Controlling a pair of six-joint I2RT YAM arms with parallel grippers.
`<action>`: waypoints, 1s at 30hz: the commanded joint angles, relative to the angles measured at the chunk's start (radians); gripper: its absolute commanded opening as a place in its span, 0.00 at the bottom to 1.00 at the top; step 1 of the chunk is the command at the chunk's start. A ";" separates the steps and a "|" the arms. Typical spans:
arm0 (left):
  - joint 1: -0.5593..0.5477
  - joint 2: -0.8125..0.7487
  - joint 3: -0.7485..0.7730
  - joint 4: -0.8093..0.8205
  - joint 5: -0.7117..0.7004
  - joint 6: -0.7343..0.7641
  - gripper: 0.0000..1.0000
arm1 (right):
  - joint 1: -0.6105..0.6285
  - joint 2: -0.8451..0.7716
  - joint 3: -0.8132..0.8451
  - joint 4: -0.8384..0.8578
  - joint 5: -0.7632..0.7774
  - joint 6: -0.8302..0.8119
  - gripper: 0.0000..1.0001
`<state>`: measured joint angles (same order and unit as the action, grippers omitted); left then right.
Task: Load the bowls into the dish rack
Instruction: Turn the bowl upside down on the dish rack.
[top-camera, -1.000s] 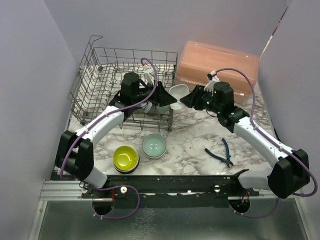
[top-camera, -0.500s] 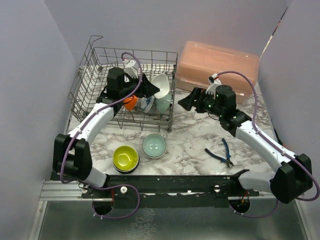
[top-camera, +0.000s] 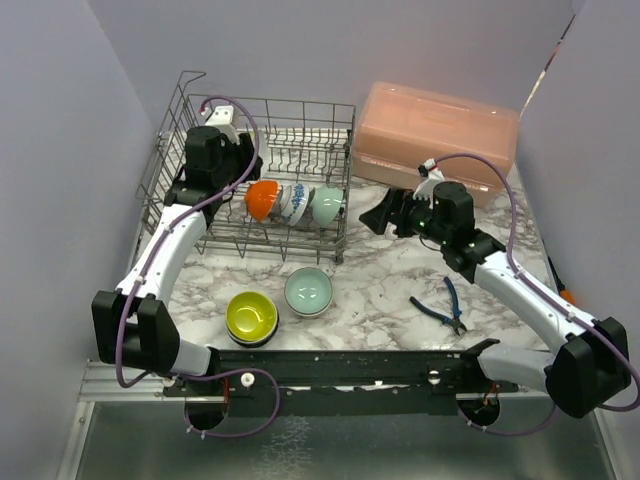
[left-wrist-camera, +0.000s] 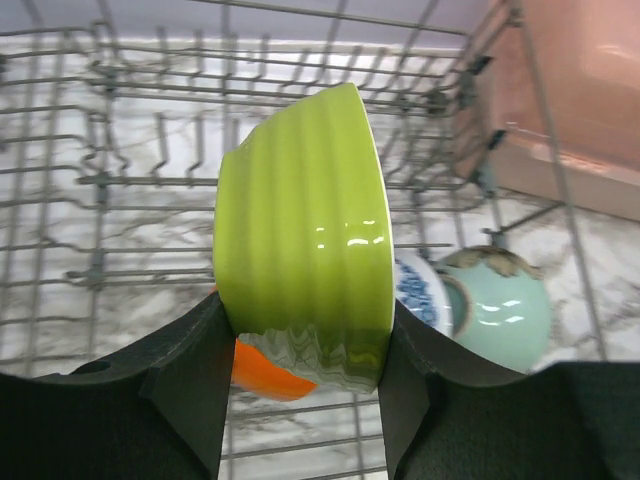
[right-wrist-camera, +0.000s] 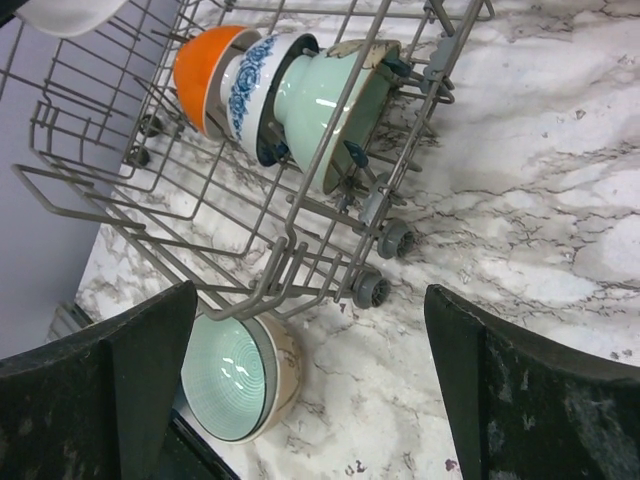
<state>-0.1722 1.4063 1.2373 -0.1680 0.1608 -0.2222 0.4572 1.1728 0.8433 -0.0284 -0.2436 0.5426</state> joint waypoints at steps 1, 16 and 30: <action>0.020 -0.007 0.045 -0.100 -0.258 0.118 0.00 | 0.005 -0.029 -0.027 -0.041 0.035 -0.043 1.00; 0.062 0.128 0.129 -0.257 -0.658 0.218 0.00 | 0.005 -0.071 -0.047 -0.110 0.114 -0.117 1.00; 0.094 0.227 0.118 -0.276 -0.808 0.290 0.00 | 0.005 -0.052 -0.083 -0.106 0.102 -0.128 1.00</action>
<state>-0.0860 1.6070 1.3338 -0.4282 -0.5781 0.0357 0.4572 1.1172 0.7860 -0.1276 -0.1543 0.4335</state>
